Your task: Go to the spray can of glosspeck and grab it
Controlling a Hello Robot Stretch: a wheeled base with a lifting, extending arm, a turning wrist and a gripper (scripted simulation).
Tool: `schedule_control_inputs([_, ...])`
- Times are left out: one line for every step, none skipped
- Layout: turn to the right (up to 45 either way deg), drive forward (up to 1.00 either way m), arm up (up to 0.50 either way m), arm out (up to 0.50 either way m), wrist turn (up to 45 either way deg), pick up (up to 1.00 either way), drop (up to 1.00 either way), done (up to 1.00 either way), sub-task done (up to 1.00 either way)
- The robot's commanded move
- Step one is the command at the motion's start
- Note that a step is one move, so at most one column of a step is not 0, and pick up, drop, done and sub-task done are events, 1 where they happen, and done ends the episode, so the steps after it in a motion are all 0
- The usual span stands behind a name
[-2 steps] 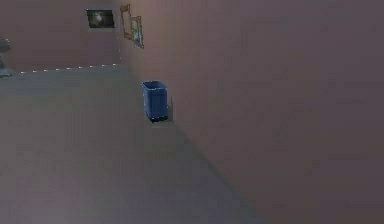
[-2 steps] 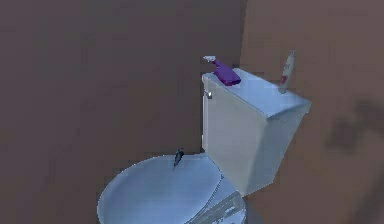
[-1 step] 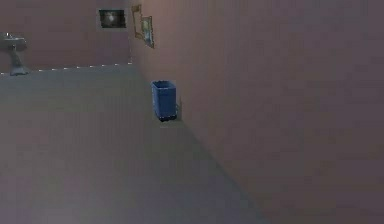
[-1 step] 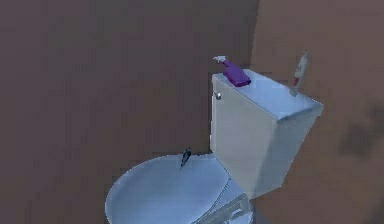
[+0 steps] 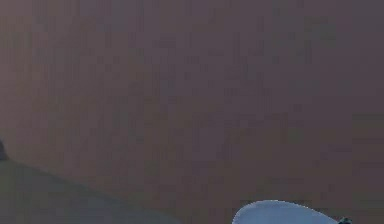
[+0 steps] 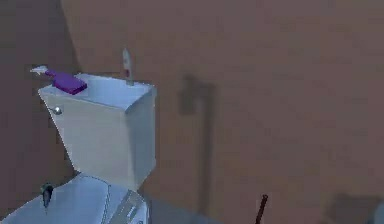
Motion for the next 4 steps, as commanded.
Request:
schedule_control_inputs([45.0, 0.00, 0.00, 0.00, 0.0, 0.00, 0.00, 0.00, 0.00])
schedule_control_inputs([21.0, 0.00, 0.00, 0.00, 0.0, 0.00, 0.00, 0.00, 0.00])
schedule_control_inputs([0.0, 0.35, 0.00, 0.00, 0.0, 0.00, 0.00, 0.00, 0.00])
schedule_control_inputs([-45.0, 0.00, 0.00, 0.00, 0.0, 0.00, 0.00, 0.00, 0.00])
